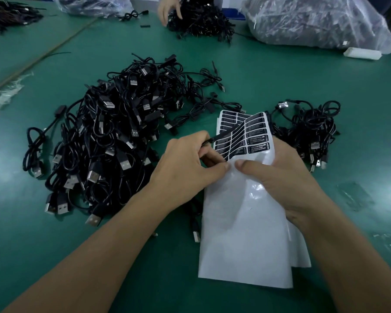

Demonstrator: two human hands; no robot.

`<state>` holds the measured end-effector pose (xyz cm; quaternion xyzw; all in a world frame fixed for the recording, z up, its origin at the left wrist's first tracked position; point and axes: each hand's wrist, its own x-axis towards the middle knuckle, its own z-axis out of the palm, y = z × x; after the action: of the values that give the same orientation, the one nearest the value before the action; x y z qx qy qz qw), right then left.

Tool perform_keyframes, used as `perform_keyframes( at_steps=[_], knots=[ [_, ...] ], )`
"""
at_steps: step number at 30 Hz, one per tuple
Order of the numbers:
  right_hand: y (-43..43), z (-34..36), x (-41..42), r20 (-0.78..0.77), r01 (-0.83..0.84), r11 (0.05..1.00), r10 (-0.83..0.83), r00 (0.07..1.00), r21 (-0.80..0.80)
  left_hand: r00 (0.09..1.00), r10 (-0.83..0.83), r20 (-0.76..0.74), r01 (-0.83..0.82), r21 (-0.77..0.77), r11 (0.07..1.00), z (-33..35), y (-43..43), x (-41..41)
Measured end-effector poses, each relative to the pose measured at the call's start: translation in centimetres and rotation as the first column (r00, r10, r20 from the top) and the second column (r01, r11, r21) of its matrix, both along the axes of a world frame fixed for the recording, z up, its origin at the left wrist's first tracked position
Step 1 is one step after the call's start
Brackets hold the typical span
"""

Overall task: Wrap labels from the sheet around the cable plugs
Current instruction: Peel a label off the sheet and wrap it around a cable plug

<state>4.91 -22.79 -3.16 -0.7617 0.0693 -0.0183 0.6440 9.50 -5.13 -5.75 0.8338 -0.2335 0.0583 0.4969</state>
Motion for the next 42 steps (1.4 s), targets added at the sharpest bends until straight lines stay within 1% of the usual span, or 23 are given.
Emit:
perform_keyframes(
  at_steps=[6,9,12,14,15,16,17,18,19,20,21,23,25,27,31,34,40,42],
  knots=[
    [0.0,0.0,0.0,-0.014,0.006,1.000,-0.007,1.000,-0.007,0.999,0.050,-0.009,-0.050,-0.059,0.997,-0.2,-0.1,0.2],
    [-0.1,0.0,-0.2,-0.001,0.068,0.988,-0.069,0.998,-0.139,0.993,0.120,-0.013,-0.121,-0.093,0.988,-0.3,-0.1,0.5],
    [-0.2,-0.1,-0.3,-0.004,0.161,0.938,-0.171,0.985,-0.308,0.975,0.221,-0.032,-0.224,-0.172,0.959,-0.1,0.2,0.7],
    [-0.3,0.0,-0.5,-0.028,0.173,0.859,-0.212,0.977,-0.482,0.965,0.256,-0.061,-0.263,-0.216,0.940,0.0,0.3,0.6],
    [-0.3,0.0,-0.6,-0.046,0.163,0.793,-0.233,0.971,-0.587,0.963,0.258,-0.080,-0.269,-0.229,0.935,0.1,0.3,0.6],
    [-0.3,0.0,-0.7,-0.043,0.161,0.706,-0.262,0.964,-0.690,0.963,0.252,-0.098,-0.269,-0.239,0.933,0.2,0.3,0.6],
    [-0.2,0.1,-0.9,0.000,0.182,0.609,-0.285,0.958,-0.772,0.963,0.246,-0.112,-0.266,-0.239,0.934,0.3,0.3,0.6],
    [0.0,0.1,-1.1,0.089,0.231,0.523,-0.283,0.955,-0.820,0.963,0.243,-0.119,-0.265,-0.231,0.936,0.4,0.3,0.5],
    [0.3,0.2,-1.1,0.191,0.291,0.473,-0.248,0.950,-0.832,0.963,0.243,-0.118,-0.264,-0.218,0.940,0.4,0.3,0.5],
    [0.7,0.4,-1.2,0.279,0.340,0.469,-0.196,0.940,-0.815,0.963,0.244,-0.114,-0.263,-0.205,0.943,0.5,0.3,0.5],
    [1.2,0.4,-1.2,0.336,0.362,0.499,-0.143,0.931,-0.788,0.964,0.242,-0.109,-0.259,-0.196,0.946,0.6,0.2,0.4],
    [2.3,0.4,-1.1,0.365,0.328,0.577,-0.054,0.929,-0.748,0.969,0.223,-0.106,-0.240,-0.194,0.951,0.9,0.0,0.2],
    [3.3,0.0,-1.1,0.353,0.280,0.617,-0.002,0.935,-0.736,0.972,0.208,-0.112,-0.226,-0.193,0.955,1.1,-0.2,0.0],
    [3.8,-0.3,-1.0,0.333,0.256,0.625,0.006,0.943,-0.737,0.972,0.211,-0.106,-0.228,-0.186,0.956,1.2,-0.3,-0.2],
    [4.1,-0.3,-0.7,0.269,0.231,0.627,-0.035,0.962,-0.744,0.975,0.195,-0.104,-0.212,-0.179,0.961,1.1,-0.6,-0.3],
    [4.2,-0.1,-0.7,0.265,0.247,0.626,-0.065,0.962,-0.740,0.975,0.187,-0.119,-0.206,-0.174,0.963,1.0,-0.7,-0.3],
    [3.9,-0.5,-0.6,0.279,0.246,0.617,-0.044,0.959,-0.748,0.971,0.194,-0.137,-0.216,-0.175,0.961,1.0,-0.7,-0.2],
    [3.7,-0.6,-0.5,0.289,0.248,0.615,-0.036,0.957,-0.748,0.975,0.174,-0.134,-0.200,-0.209,0.957,0.9,-0.7,-0.3]
  ],
)
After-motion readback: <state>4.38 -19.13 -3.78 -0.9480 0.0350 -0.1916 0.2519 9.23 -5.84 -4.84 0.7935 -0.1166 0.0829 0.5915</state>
